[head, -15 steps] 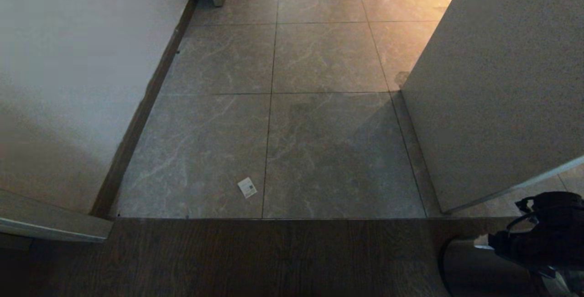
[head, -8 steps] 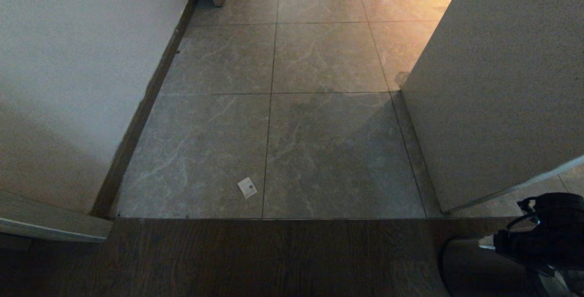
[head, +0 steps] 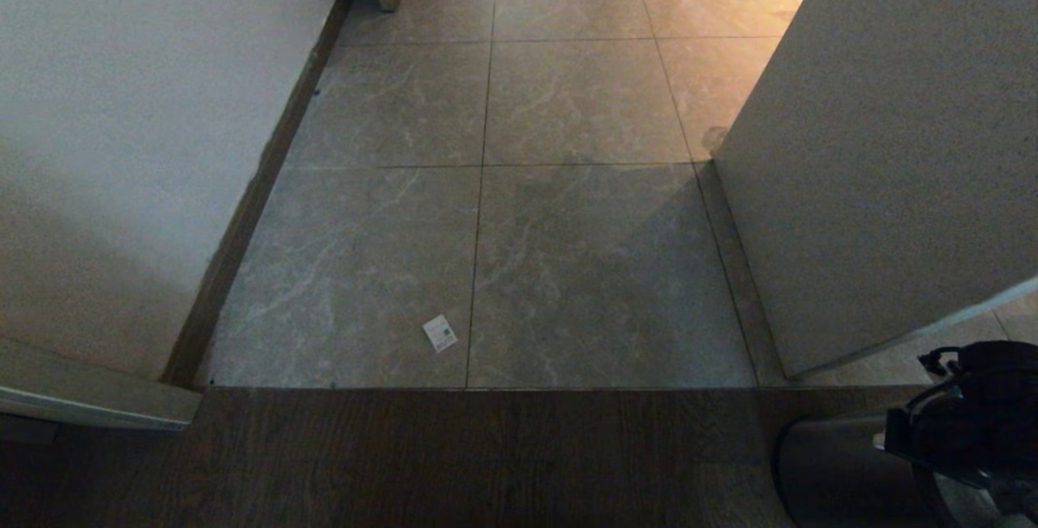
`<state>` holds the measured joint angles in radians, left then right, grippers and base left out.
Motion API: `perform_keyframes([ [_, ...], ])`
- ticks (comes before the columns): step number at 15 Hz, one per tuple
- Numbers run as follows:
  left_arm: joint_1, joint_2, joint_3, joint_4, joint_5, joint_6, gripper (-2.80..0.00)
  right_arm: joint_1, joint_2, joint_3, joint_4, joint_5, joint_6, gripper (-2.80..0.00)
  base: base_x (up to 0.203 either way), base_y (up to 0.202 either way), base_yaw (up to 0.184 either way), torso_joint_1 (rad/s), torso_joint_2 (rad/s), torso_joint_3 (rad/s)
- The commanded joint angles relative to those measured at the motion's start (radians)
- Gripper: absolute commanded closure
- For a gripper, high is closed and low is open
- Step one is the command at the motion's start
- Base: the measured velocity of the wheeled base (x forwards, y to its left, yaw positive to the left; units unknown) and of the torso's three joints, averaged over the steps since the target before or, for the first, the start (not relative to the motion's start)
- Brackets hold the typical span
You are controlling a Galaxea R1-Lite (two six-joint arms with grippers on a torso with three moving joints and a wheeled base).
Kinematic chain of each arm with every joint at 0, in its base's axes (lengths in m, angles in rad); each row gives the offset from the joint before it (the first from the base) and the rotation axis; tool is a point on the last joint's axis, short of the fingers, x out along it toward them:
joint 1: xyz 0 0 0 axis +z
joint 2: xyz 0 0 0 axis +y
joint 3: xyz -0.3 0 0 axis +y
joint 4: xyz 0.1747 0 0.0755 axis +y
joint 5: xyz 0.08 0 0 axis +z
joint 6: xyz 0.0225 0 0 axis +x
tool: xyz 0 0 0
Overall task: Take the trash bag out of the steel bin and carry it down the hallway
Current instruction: Place the outer trash can on the ground
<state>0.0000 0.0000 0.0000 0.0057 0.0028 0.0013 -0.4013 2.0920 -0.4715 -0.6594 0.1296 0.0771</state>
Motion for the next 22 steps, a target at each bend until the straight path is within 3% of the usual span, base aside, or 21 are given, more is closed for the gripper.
perform_keyframes([
  [1, 0.0, 0.0, 0.0, -0.001, 0.0, 0.0, 0.0, -0.014, -0.055, 0.003, 0.005, 0.002, -0.024, 0.0, 0.0, 0.0, 0.0, 0.0, 0.0, 0.0],
  [10, 0.0, 0.0, 0.0, -0.001, 0.0, 0.0, 0.0, -0.125, -0.223, 0.028, 0.159, 0.004, -0.232, 0.0, 0.0, 0.0, 0.0, 0.0, 0.0, 0.0],
  [14, 0.0, 0.0, 0.0, -0.001, 0.0, 0.0, 0.0, -0.144, -0.223, 0.04, 0.185, 0.009, -0.237, 0.0, 0.0, 0.0, 0.0, 0.0, 0.0, 0.0],
  [22, 0.0, 0.0, 0.0, -0.001, 0.0, 0.0, 0.0, -0.173, -0.101, -0.052, 0.102, 0.038, -0.257, 0.0, 0.0, 0.0, 0.0, 0.0, 0.0, 0.0],
])
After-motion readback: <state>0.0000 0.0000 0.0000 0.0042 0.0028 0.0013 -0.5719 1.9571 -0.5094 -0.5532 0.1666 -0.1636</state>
